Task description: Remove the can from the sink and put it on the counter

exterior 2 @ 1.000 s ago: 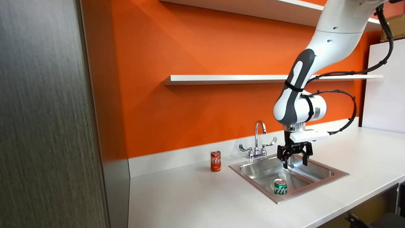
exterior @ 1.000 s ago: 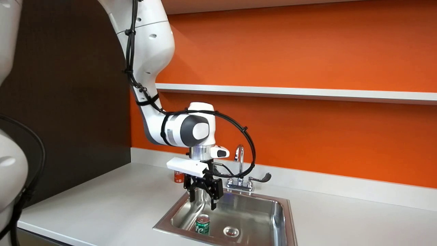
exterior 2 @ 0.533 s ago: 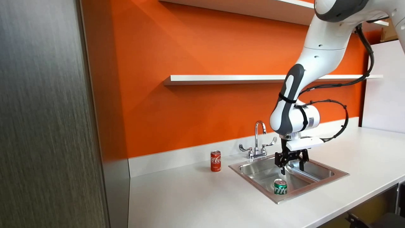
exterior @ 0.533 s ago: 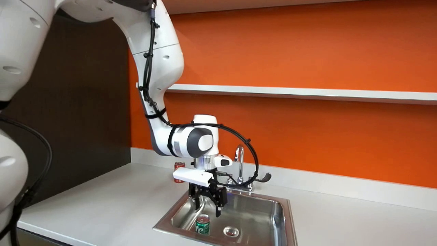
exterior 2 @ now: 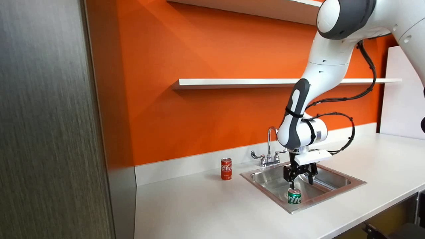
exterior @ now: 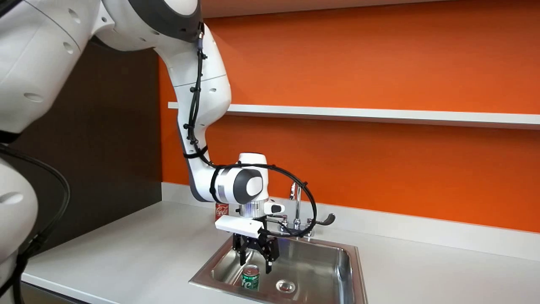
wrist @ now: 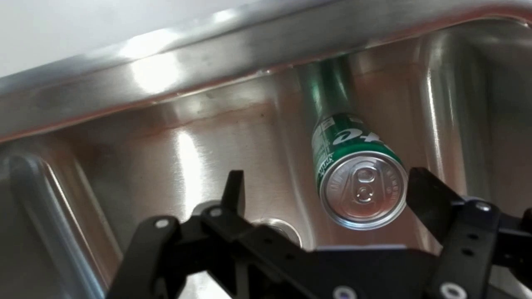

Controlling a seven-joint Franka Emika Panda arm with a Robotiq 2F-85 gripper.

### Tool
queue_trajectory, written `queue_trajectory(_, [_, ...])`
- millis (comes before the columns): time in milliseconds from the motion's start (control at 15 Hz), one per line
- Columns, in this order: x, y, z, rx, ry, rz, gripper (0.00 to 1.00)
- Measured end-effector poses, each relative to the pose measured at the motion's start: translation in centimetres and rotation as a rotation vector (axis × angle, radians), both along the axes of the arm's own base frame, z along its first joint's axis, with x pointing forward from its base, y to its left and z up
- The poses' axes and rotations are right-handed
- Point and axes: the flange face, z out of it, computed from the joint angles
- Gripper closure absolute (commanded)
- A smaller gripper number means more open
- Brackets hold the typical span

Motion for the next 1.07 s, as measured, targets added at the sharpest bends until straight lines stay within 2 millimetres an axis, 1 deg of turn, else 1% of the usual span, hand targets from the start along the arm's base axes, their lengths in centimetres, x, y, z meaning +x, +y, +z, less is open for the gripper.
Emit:
queue_trajectory(267, [1.0,0.9,-1.2,0.0,0.007,0.023,0.0])
queue_trajectory(600, [2.0,1.7,-2.1,-0.002,0.011,0.043,0.0])
queue_trajectory(1067, [2.4,2.3,-3.6,-0.004,0.027,0.057,0.0])
